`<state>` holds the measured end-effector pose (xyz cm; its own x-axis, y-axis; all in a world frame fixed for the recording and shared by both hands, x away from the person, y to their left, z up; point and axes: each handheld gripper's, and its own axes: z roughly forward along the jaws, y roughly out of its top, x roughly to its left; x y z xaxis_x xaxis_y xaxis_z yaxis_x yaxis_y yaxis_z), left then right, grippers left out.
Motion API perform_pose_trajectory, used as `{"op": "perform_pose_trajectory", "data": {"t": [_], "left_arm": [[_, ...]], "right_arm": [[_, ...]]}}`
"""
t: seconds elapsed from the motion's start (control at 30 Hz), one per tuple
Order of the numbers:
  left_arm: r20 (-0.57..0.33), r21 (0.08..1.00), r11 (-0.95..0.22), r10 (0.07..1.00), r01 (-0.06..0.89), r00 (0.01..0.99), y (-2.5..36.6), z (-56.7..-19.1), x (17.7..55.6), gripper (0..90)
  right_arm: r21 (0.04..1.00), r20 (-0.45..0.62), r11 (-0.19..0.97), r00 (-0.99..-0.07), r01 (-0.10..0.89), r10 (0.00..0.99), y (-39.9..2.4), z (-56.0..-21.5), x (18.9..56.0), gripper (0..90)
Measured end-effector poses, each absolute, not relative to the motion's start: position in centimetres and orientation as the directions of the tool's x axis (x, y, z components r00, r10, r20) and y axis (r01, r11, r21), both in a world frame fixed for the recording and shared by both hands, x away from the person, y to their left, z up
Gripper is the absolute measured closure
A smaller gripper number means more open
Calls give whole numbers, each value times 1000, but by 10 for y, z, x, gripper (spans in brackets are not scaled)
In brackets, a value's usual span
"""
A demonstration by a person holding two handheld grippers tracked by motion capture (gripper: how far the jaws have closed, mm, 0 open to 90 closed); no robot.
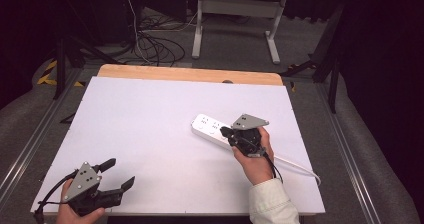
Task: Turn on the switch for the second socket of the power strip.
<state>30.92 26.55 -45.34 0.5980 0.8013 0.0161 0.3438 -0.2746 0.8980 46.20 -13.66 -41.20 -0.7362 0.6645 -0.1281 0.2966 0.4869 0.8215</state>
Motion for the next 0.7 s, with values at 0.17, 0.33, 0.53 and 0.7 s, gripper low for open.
{"op": "perform_pose_trajectory", "data": {"t": [0.17,0.33,0.53,0.7], "left_arm": [[11,900,-268,802,344,598,266,-453,309,197],[-1,902,-257,803,347,597,267,-453,309,195],[1,903,-257,803,345,596,267,-453,310,194],[-9,900,-255,800,353,600,267,-453,310,193]], "right_arm": [[839,-101,459,-747,291,657,-143,-407,458,632],[848,-100,452,-755,276,648,-149,-400,450,502],[854,-81,441,-766,277,637,-159,-395,440,423],[859,-73,432,-771,273,633,-167,-394,431,374]]}}
